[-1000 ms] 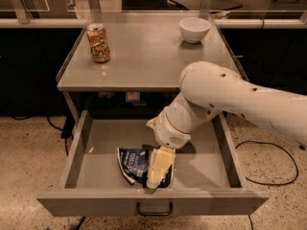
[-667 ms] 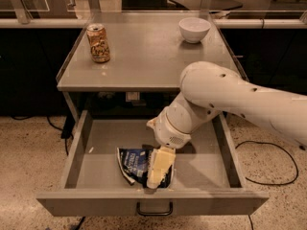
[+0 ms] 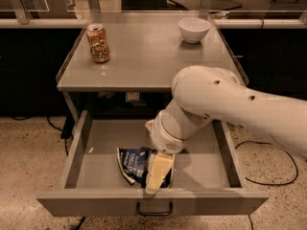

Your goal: Pick blue chip bag from top drawer and place on counter

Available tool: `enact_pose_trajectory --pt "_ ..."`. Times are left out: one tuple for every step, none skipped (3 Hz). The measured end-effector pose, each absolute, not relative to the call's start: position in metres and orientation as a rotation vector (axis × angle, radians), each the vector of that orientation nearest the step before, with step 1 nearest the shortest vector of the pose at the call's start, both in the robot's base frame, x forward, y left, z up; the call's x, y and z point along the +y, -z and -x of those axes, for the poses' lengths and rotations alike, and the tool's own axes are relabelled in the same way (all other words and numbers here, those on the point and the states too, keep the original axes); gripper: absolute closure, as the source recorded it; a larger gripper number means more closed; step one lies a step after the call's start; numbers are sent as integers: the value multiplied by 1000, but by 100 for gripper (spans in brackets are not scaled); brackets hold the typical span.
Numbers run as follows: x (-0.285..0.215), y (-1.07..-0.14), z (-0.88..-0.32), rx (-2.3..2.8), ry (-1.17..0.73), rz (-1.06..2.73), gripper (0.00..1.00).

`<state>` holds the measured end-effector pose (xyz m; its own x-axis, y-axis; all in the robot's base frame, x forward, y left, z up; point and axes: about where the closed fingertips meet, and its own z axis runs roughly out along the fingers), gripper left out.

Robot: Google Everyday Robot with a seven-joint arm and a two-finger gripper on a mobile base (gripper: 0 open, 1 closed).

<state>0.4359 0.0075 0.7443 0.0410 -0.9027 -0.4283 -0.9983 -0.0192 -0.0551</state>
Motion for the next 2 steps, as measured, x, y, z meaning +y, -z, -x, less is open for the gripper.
enact_pose_trajectory --pt "10 -727 -438 1927 -356 2000 0" --pt "5 -671 -463 1970 -354 1958 0"
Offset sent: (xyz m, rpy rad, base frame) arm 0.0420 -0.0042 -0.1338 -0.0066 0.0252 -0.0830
